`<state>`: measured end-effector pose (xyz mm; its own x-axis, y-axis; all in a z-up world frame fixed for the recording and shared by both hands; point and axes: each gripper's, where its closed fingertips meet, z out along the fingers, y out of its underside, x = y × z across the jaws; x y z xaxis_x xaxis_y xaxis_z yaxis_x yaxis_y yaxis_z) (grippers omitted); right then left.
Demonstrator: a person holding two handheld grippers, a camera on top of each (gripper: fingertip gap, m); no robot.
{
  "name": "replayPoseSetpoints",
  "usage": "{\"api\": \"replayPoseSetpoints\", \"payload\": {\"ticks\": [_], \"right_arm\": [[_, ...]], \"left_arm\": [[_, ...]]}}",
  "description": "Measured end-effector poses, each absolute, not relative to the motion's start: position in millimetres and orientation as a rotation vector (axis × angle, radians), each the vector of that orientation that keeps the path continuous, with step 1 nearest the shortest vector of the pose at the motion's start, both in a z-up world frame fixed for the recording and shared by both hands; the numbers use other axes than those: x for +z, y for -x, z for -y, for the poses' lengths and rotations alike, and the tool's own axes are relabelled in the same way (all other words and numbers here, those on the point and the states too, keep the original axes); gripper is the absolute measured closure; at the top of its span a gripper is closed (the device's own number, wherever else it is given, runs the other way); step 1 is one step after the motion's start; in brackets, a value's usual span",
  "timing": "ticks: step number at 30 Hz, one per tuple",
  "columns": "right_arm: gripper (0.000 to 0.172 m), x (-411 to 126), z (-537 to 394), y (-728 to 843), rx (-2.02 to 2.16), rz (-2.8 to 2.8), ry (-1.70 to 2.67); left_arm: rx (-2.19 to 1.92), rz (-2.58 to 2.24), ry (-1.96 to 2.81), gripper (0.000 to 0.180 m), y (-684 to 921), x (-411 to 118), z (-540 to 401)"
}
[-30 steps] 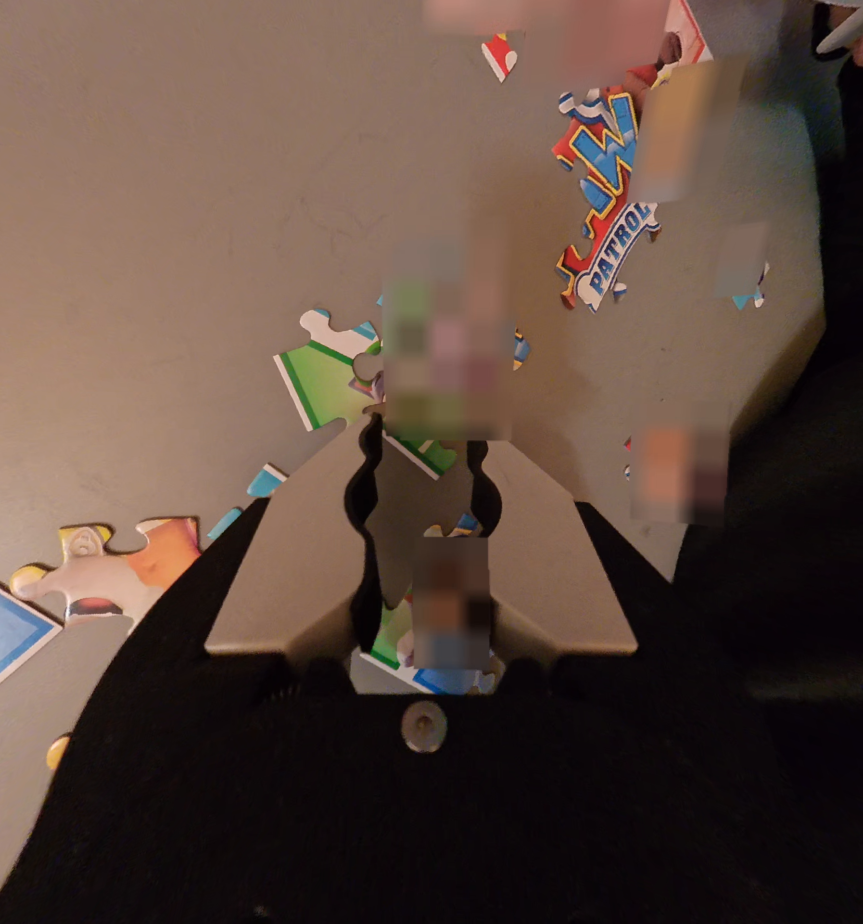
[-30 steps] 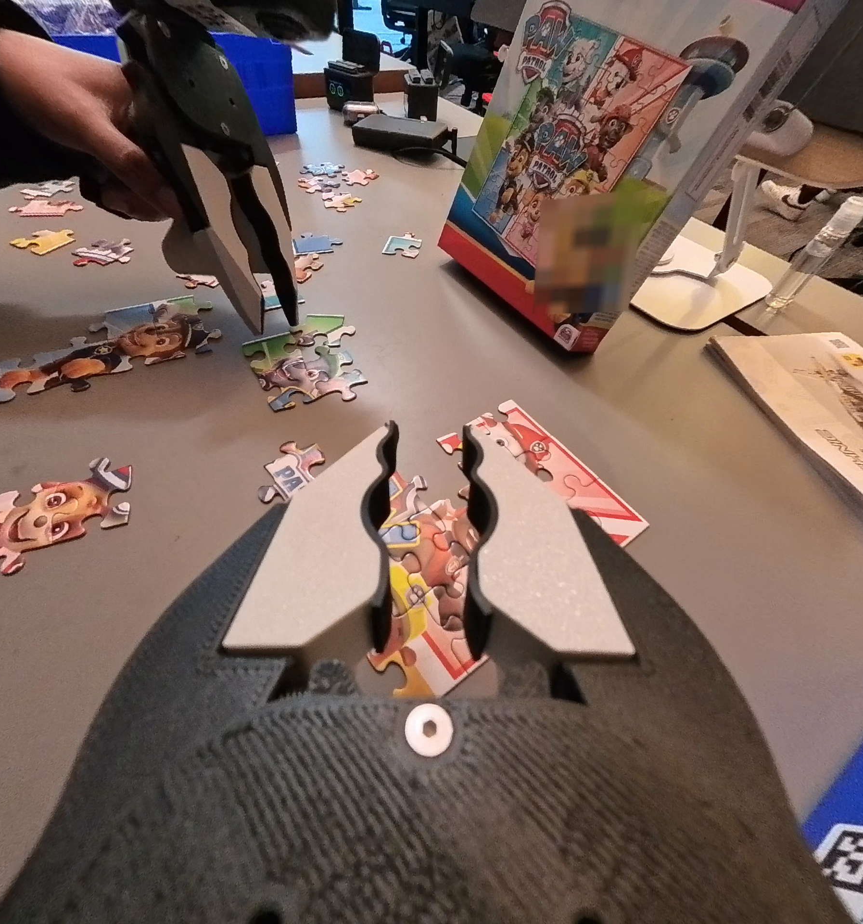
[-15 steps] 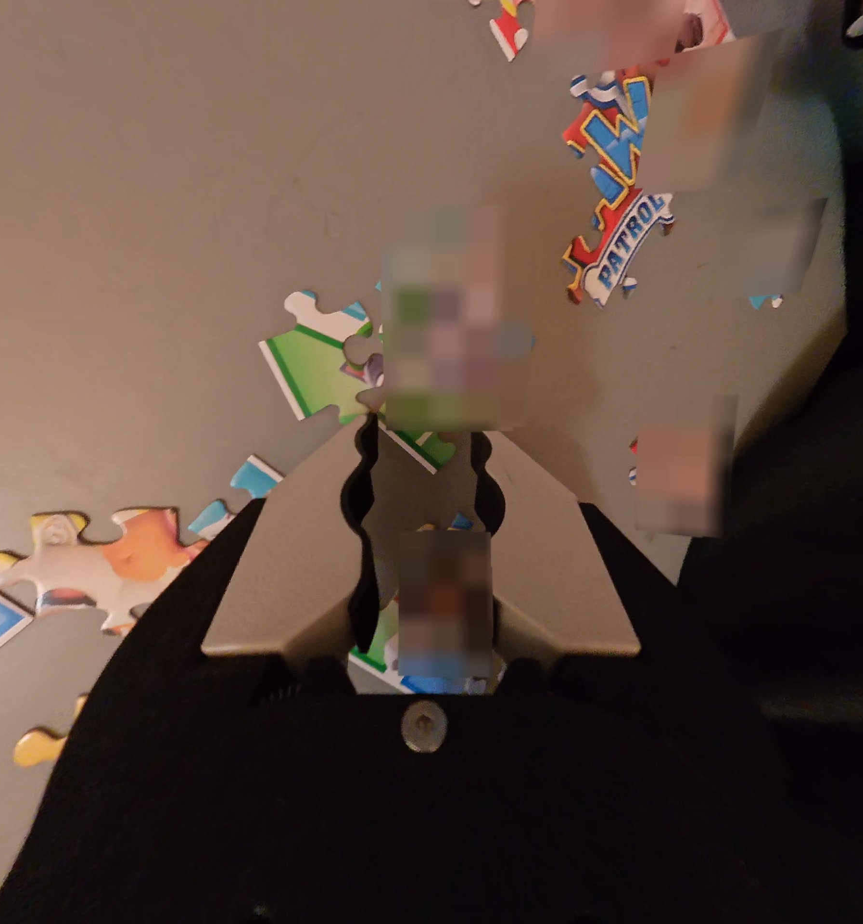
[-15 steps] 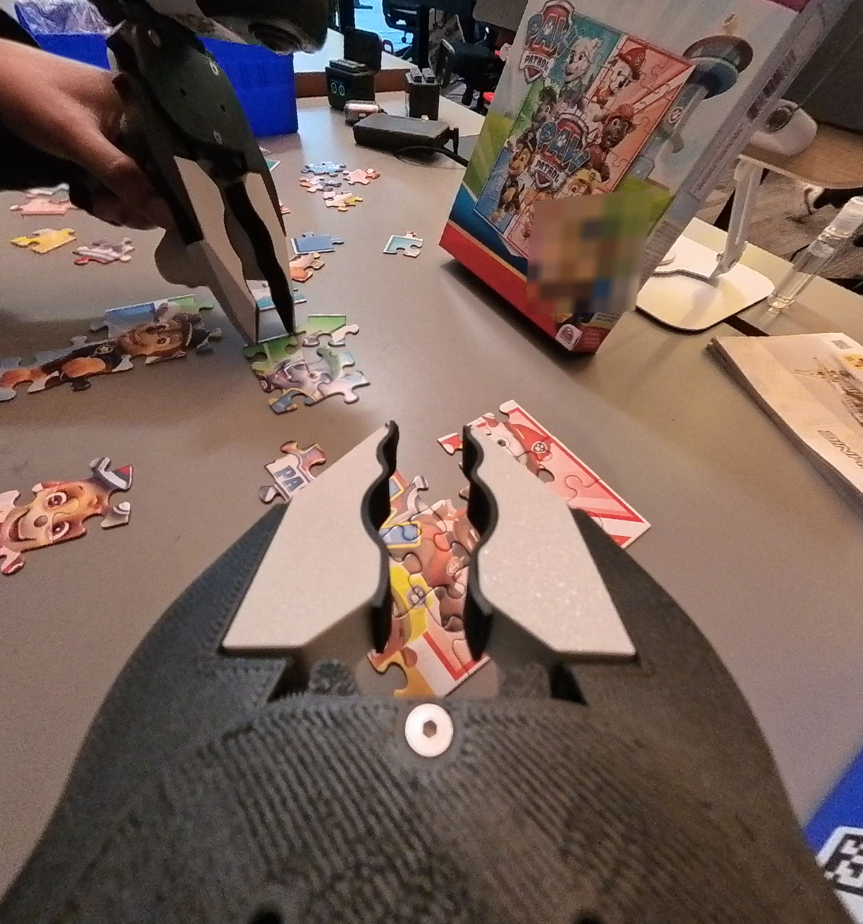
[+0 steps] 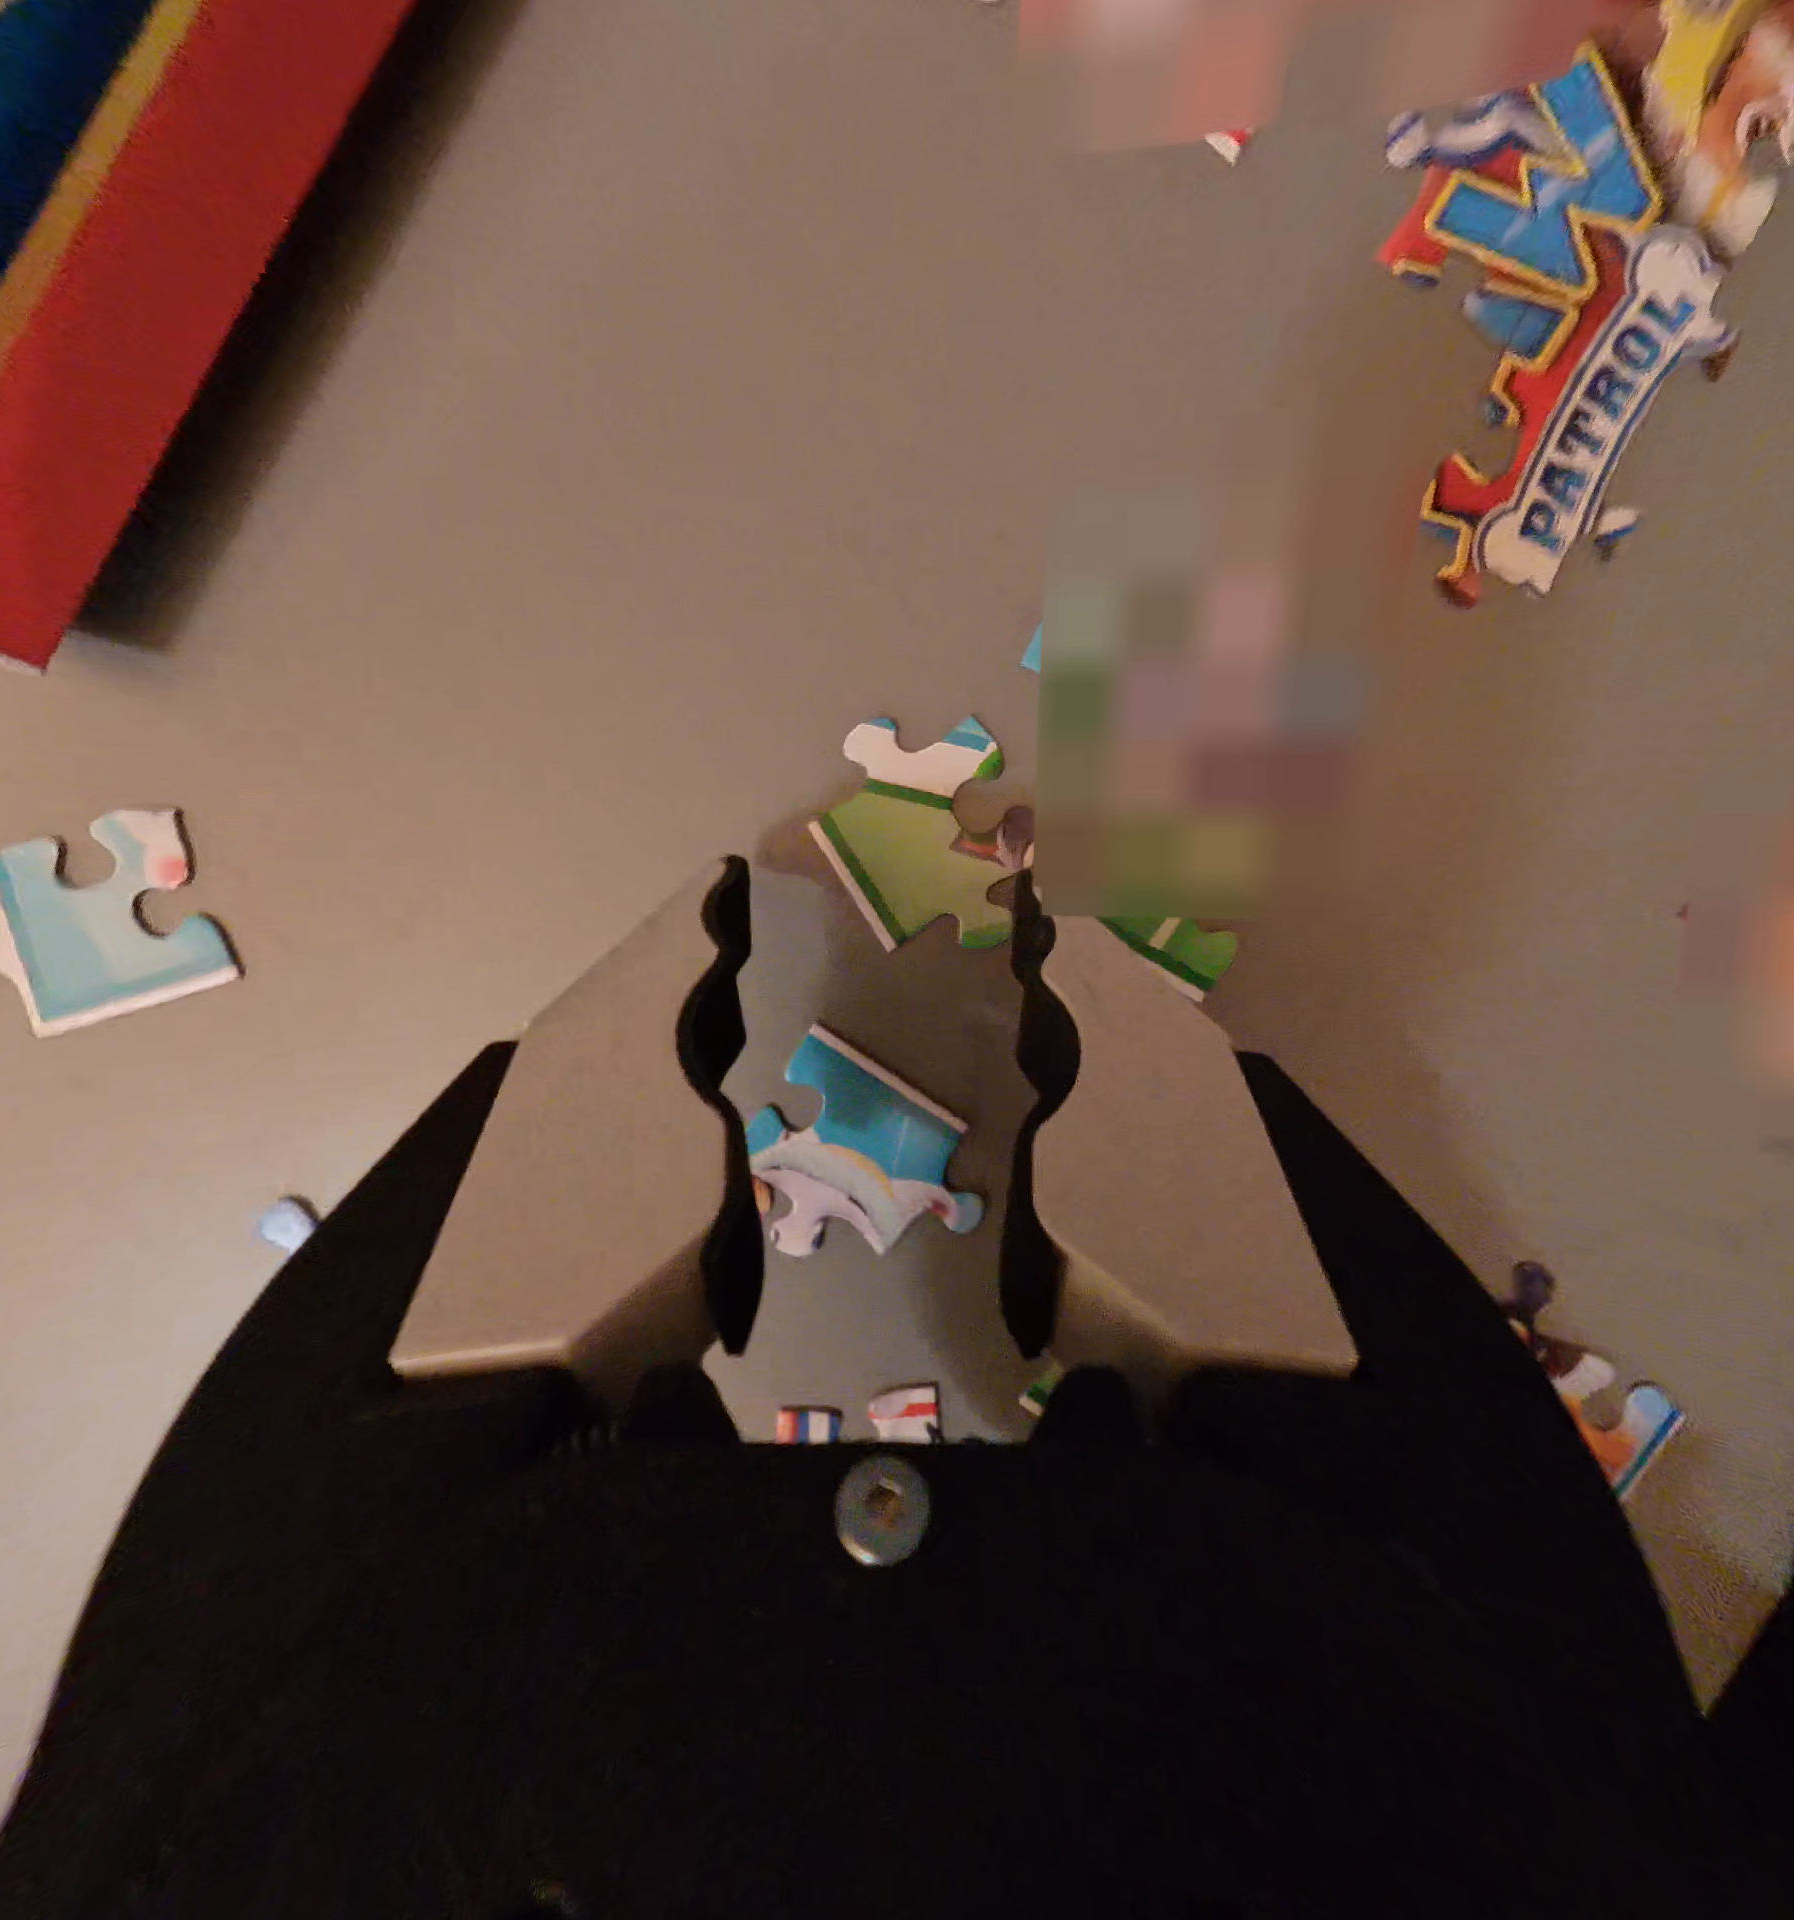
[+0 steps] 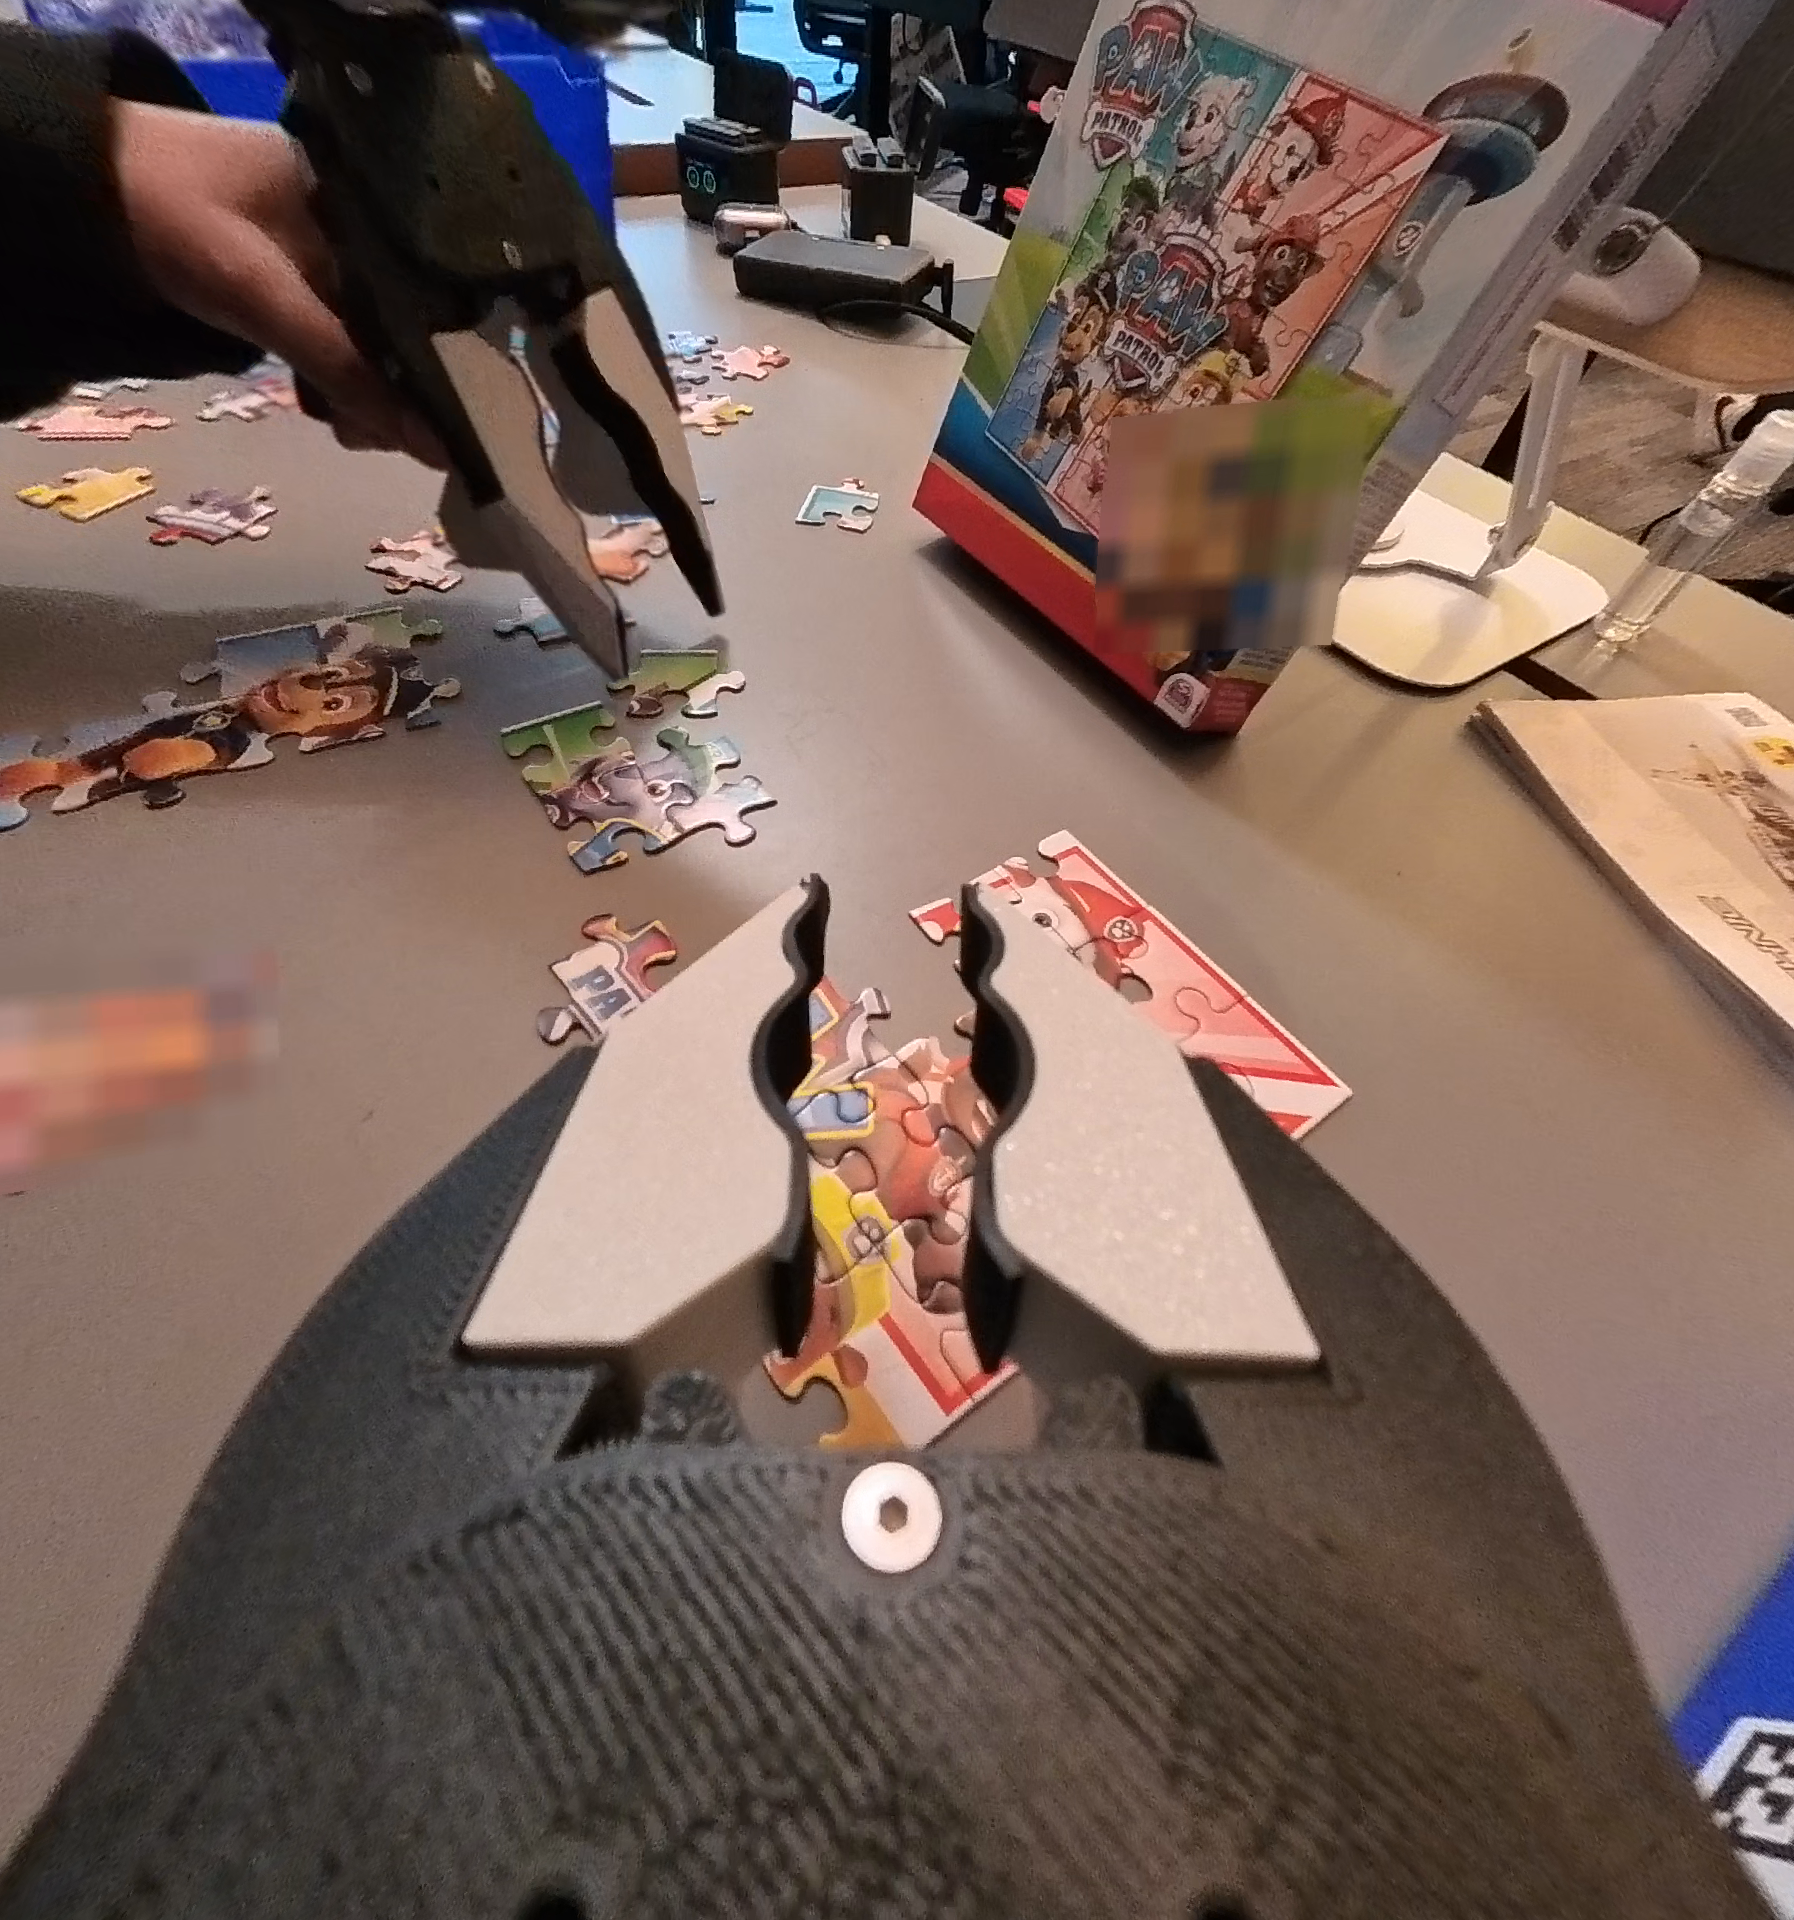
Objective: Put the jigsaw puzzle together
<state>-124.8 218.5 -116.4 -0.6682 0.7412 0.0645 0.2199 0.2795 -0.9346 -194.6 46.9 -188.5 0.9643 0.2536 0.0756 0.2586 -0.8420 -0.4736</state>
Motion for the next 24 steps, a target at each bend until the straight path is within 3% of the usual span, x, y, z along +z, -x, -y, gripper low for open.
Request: {"api": "replayPoseSetpoints", "payload": {"ticks": [6,10,19,22,24], "right_arm": [[0.148,-117.3,-218.7,125.2,1.38,2.06,0.862],[0.148,-117.7,-218.4,125.1,1.376,2.063,0.861],[0.148,-117.2,-217.9,124.9,1.378,2.062,0.858],[0.148,-117.2,-217.8,124.9,1.379,2.061,0.858],[0.148,-117.2,-217.7,124.8,1.379,2.062,0.858]], "left_arm": [[0.014,0.229,2.649,0.126,191.3,-195.7,-55.1],[0.001,0.21,2.647,0.146,188.1,-195.4,-55.9],[0.023,0.201,2.661,0.146,186.1,-195.5,-53.7],[0.038,0.202,2.645,0.161,186.2,-191.7,-55.1],[0.025,0.214,2.633,0.158,185.1,-189.6,-56.2]]}}
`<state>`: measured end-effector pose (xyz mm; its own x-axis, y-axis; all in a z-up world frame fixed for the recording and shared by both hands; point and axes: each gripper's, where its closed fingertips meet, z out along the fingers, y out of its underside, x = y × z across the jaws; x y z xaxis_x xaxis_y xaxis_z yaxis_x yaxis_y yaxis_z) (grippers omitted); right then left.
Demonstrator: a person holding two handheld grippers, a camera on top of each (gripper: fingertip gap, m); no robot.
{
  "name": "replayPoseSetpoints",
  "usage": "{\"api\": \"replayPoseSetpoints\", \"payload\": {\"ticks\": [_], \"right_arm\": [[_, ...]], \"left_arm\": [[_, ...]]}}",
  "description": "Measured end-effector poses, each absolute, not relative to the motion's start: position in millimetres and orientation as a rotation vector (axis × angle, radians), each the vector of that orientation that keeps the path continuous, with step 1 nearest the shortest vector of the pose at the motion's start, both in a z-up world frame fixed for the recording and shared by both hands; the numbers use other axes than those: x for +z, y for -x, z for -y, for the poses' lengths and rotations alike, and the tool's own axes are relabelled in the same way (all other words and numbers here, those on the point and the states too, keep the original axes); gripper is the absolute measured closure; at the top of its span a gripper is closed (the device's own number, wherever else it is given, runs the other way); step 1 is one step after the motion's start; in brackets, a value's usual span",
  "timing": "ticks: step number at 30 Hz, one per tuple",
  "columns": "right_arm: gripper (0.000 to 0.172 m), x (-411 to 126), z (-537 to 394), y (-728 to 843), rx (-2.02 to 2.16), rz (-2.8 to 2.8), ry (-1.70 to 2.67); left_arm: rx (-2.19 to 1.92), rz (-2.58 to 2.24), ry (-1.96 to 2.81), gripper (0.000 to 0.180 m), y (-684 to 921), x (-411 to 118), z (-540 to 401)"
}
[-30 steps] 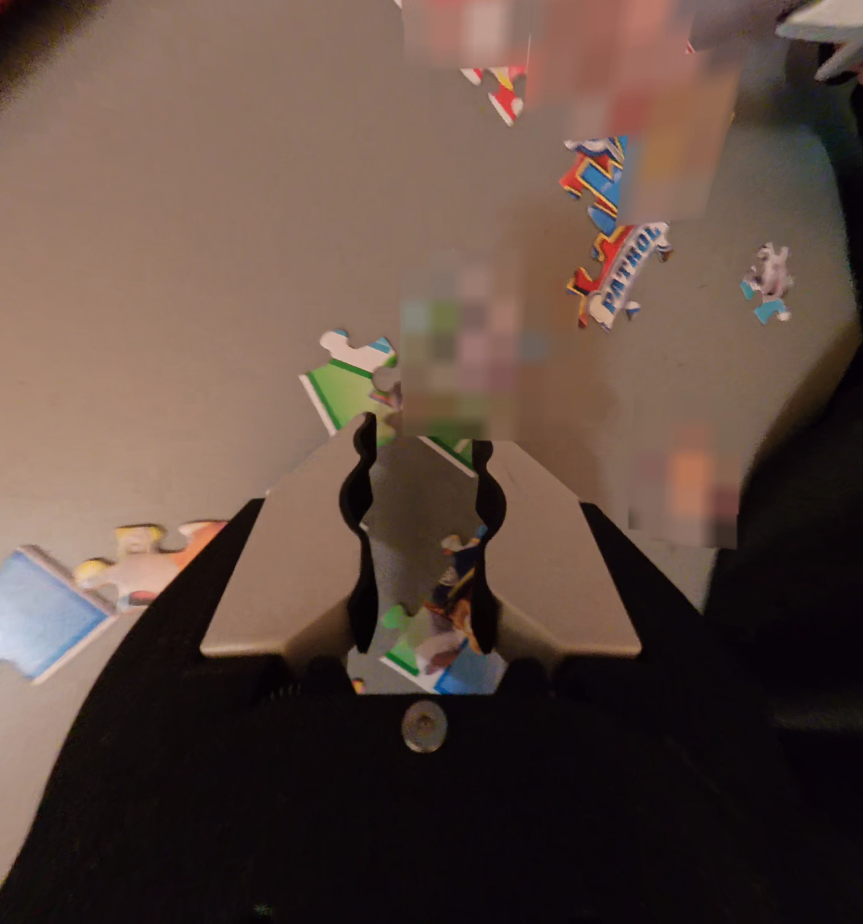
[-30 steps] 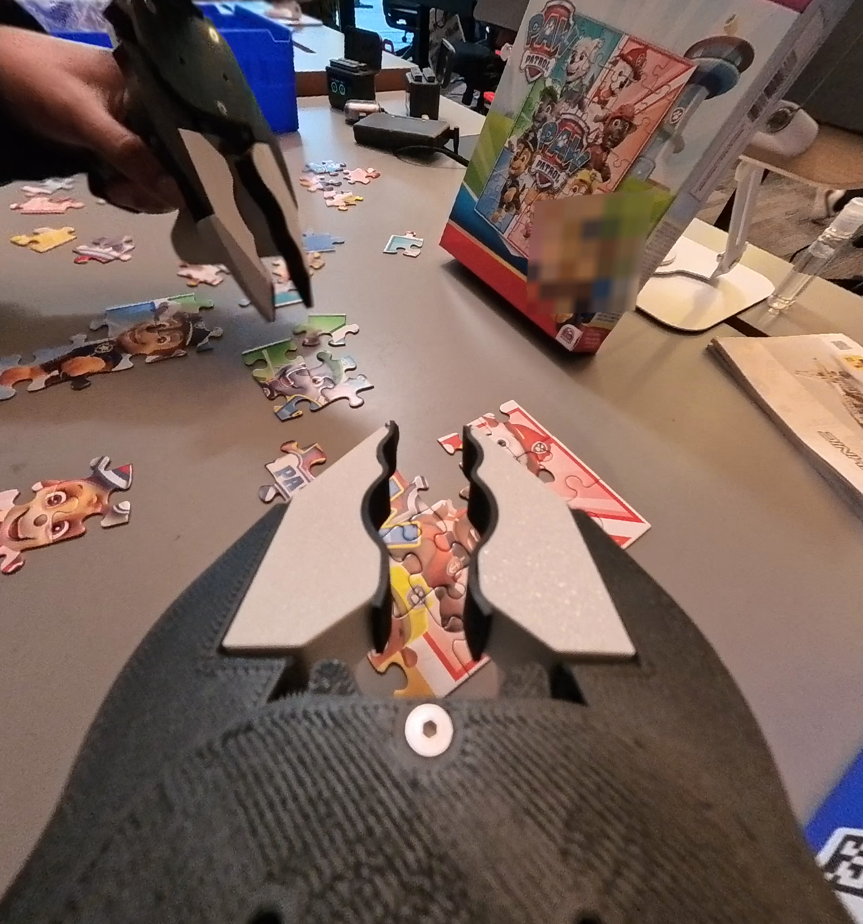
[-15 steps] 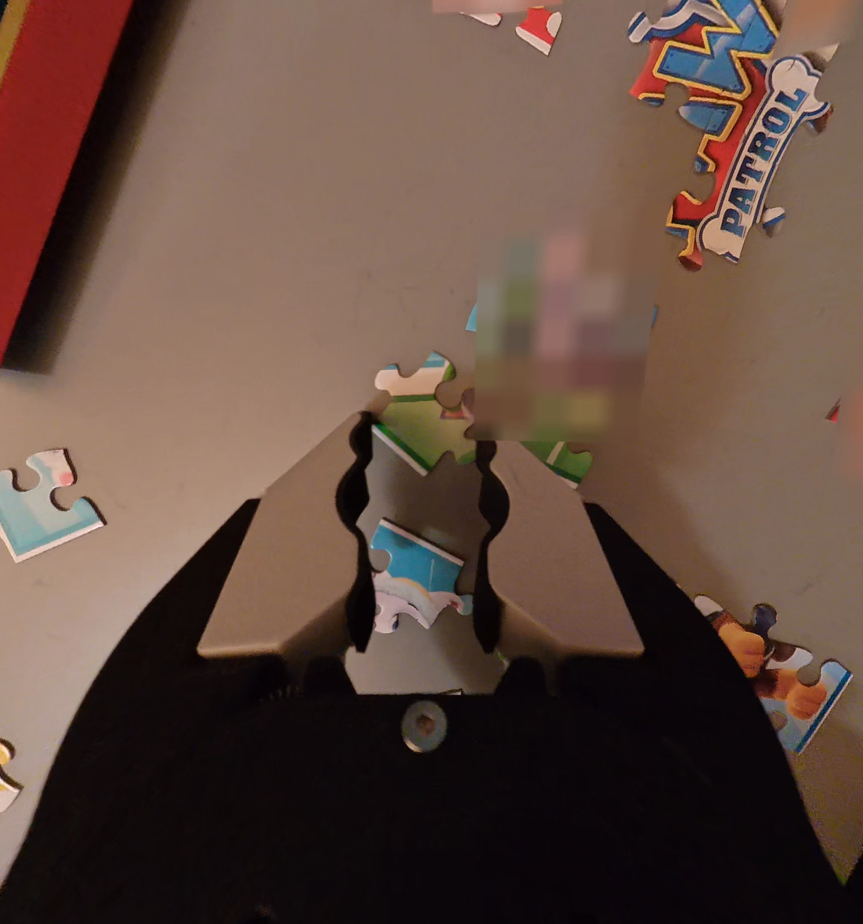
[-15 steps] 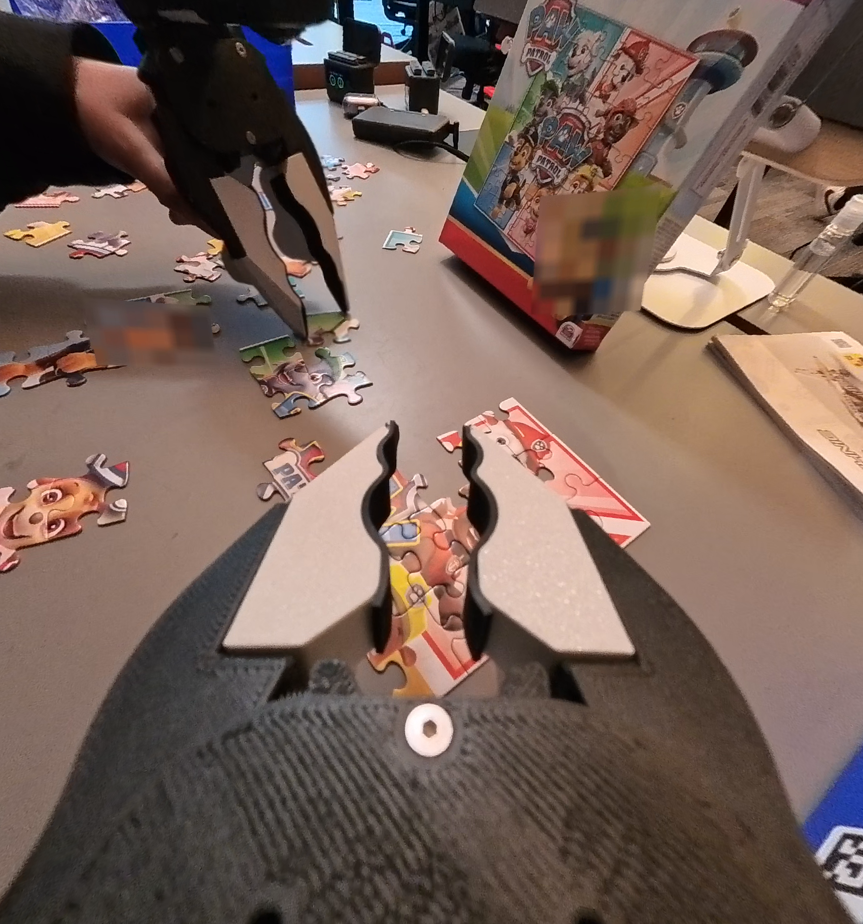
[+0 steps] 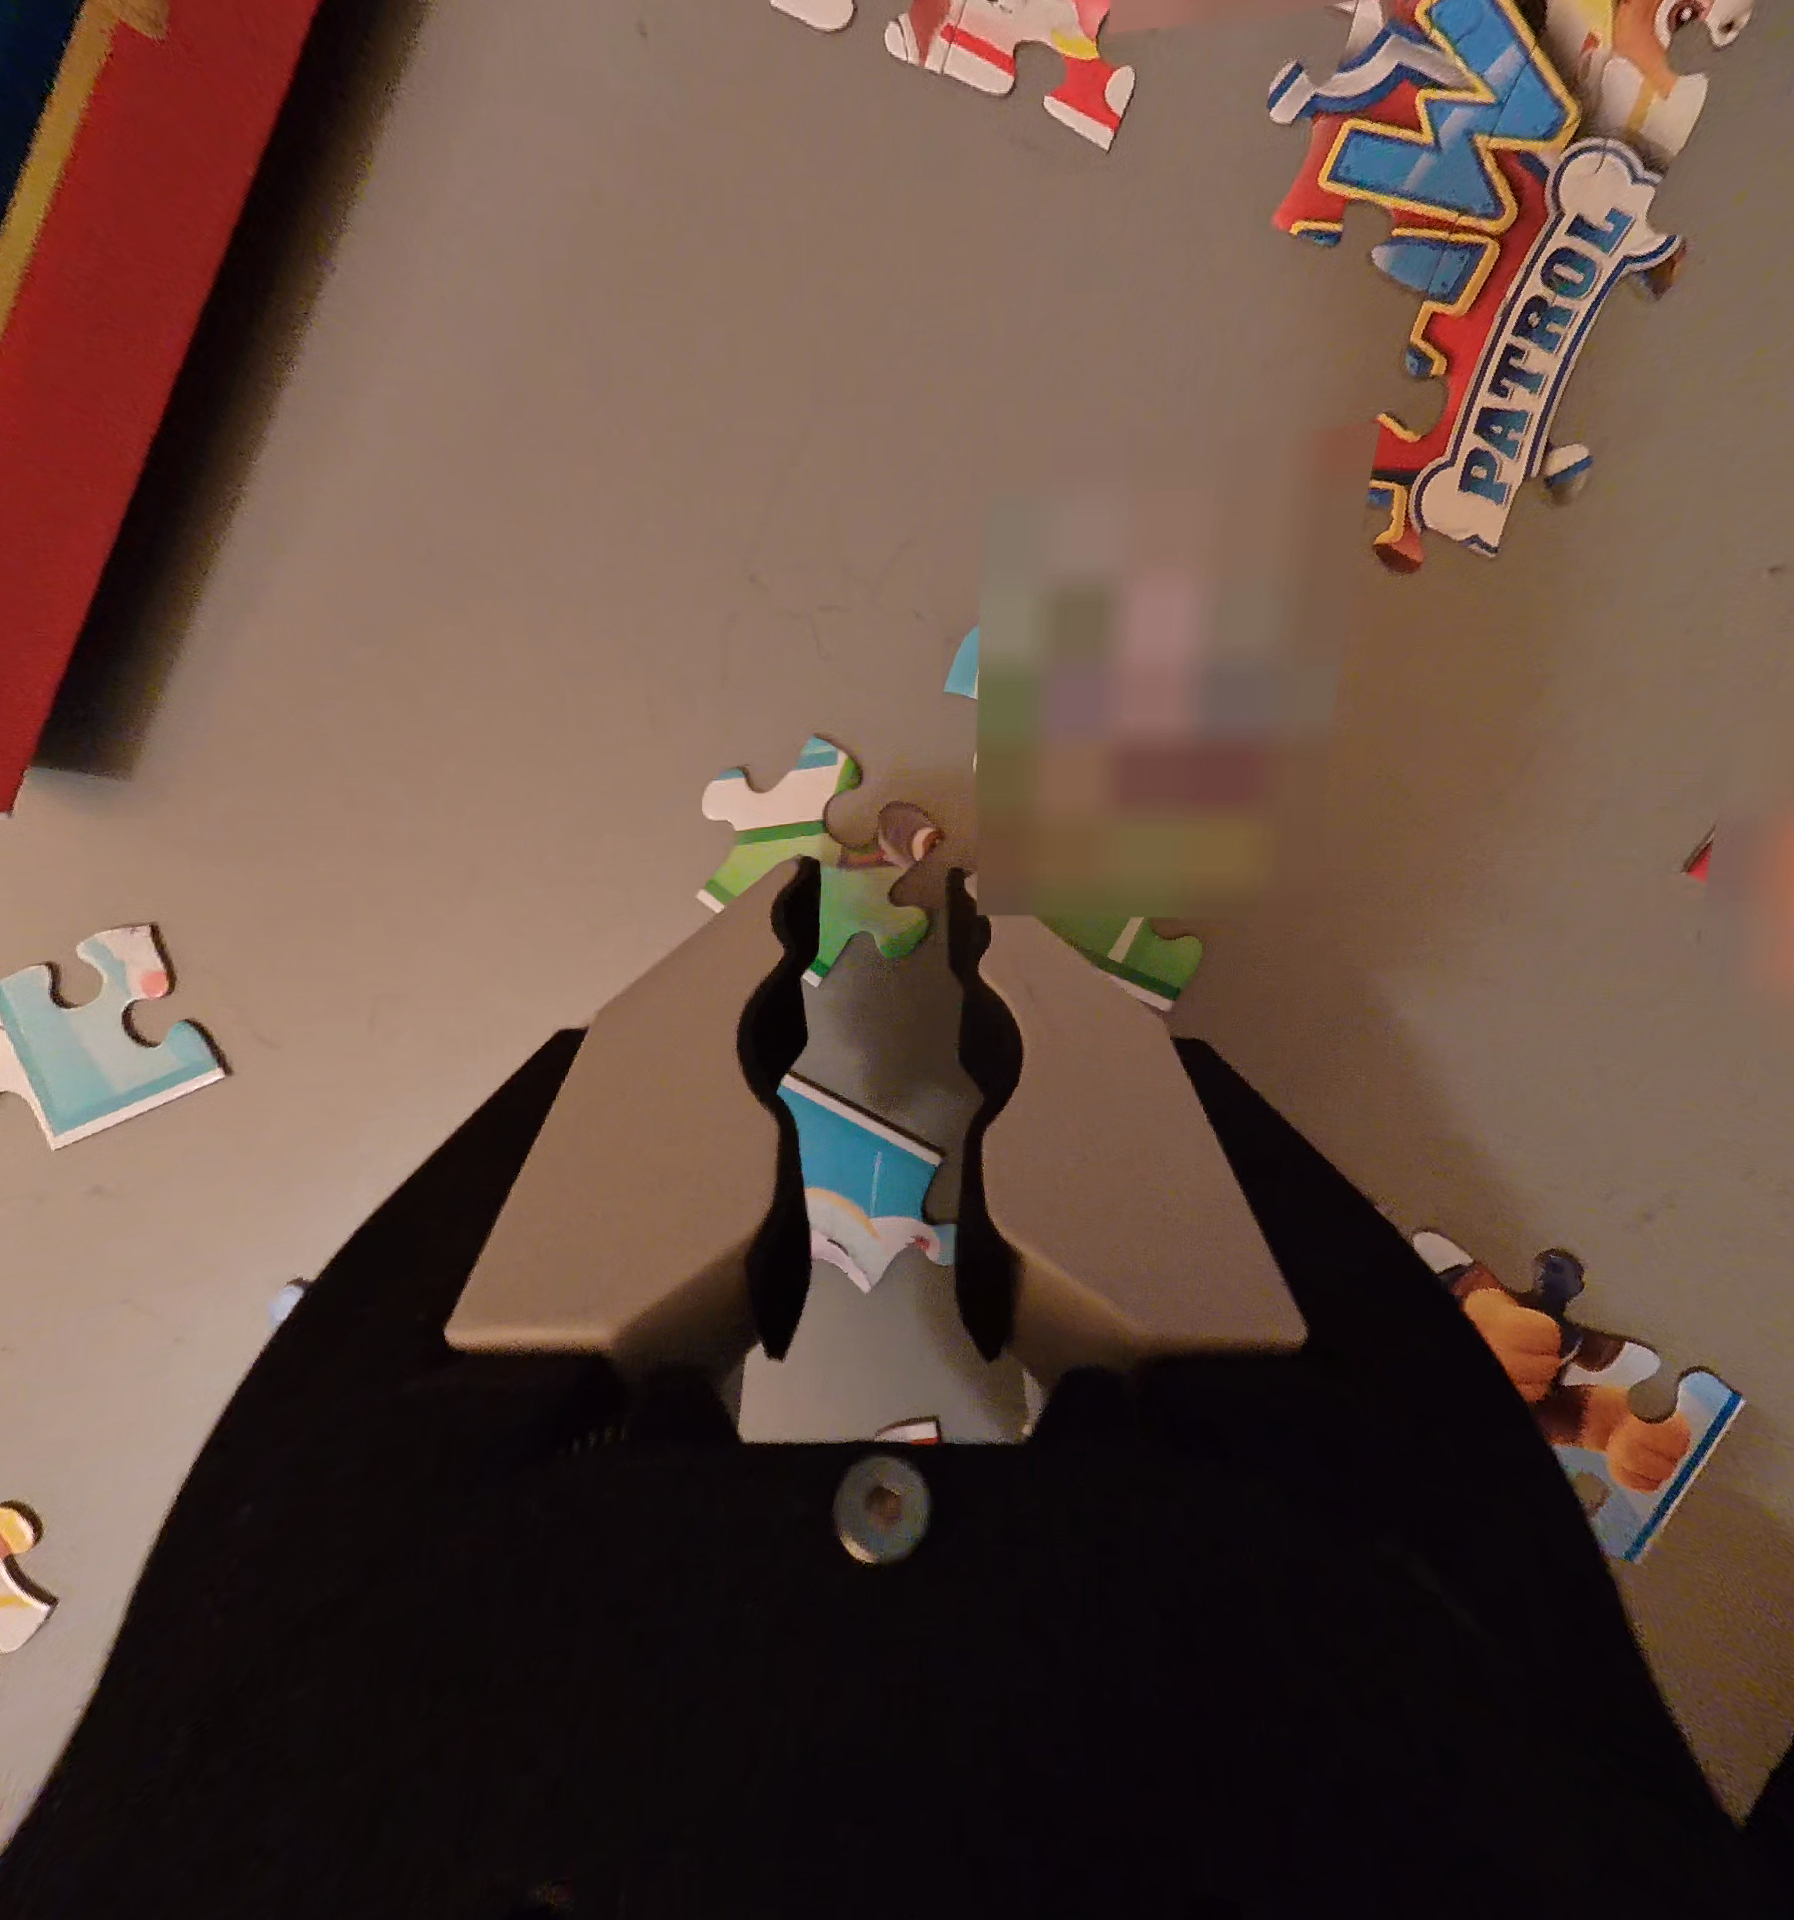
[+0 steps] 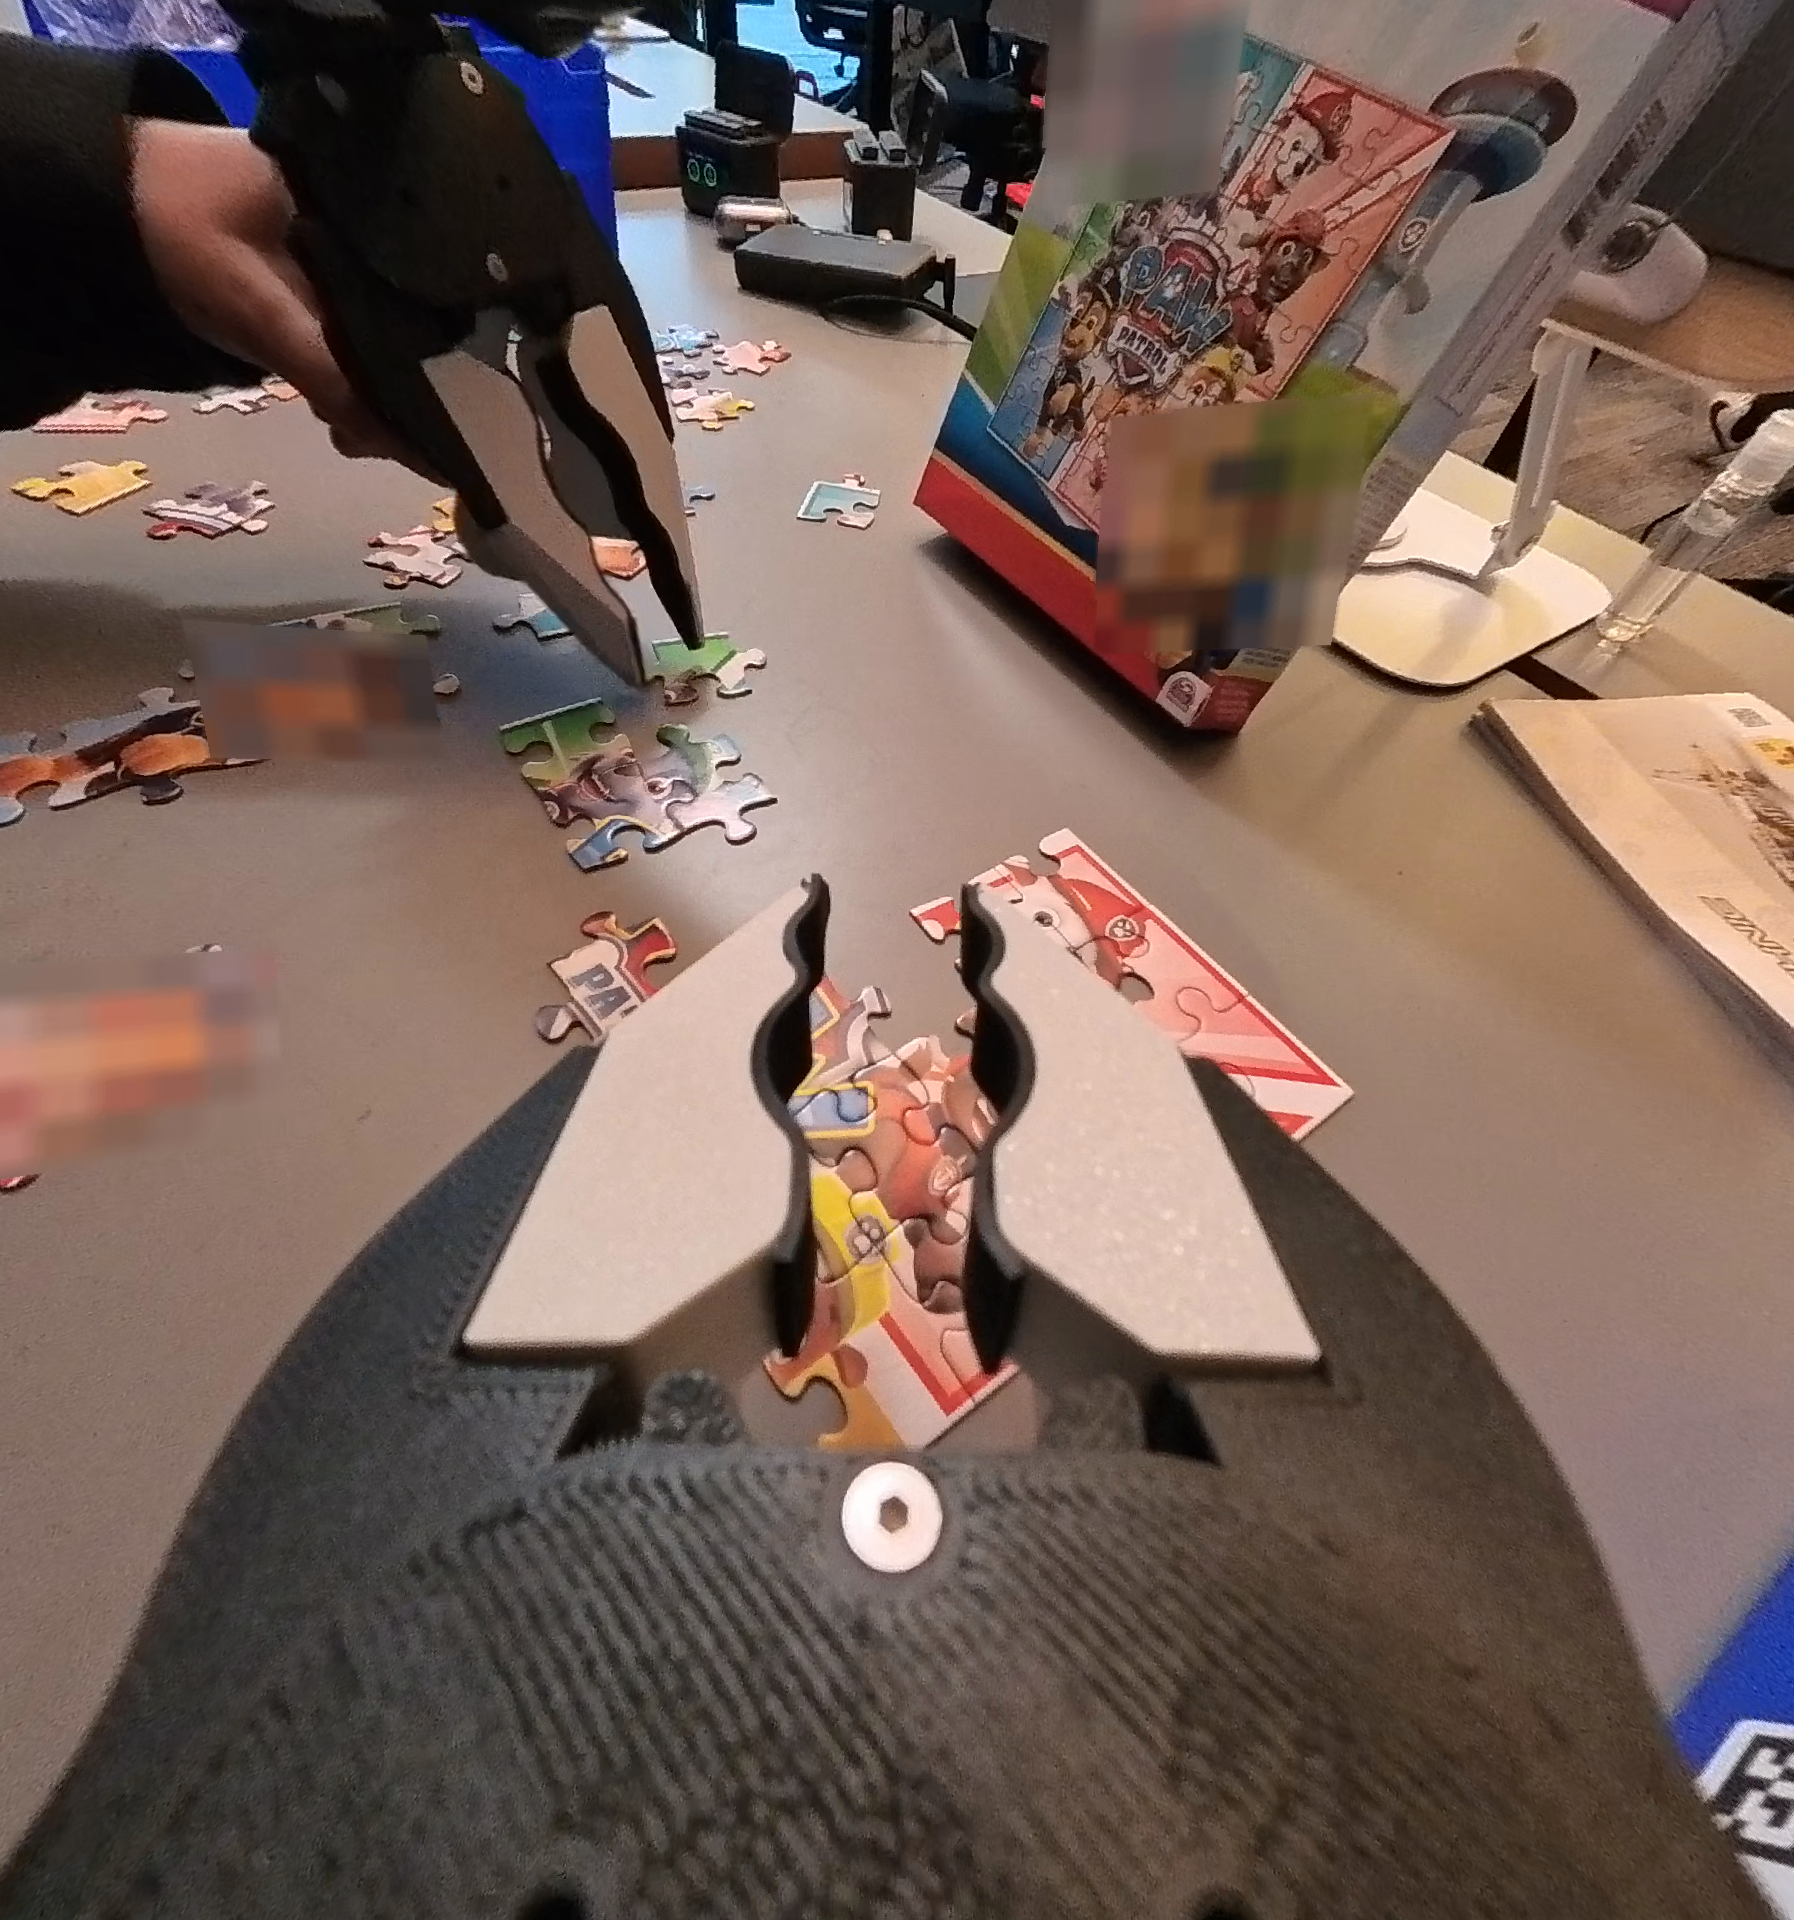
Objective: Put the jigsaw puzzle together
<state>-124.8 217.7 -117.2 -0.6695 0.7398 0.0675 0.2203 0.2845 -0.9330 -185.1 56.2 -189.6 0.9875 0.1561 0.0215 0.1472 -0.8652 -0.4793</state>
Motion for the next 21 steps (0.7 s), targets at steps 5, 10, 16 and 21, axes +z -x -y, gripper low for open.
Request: {"api": "replayPoseSetpoints", "payload": {"ticks": [5,10,16,21], "right_arm": [[0.148,-117,-218,125,1.38,2.062,0.857],[0.148,-117,-217,125,1.381,2.062,0.854],[0.148,-117,-219,125,1.378,2.058,0.86],[0.148,-119,-220,126,1.365,2.064,0.864]], "left_arm": [[0.053,0.189,2.635,0.145,189,-191,-56],[0.024,0.045,2.624,0.128,197,-185,-63],[-0.132,-0.254,2.667,0.125,196,-175,-68],[-0.19,-0.336,2.753,0.124,194,-191,-61]]}}
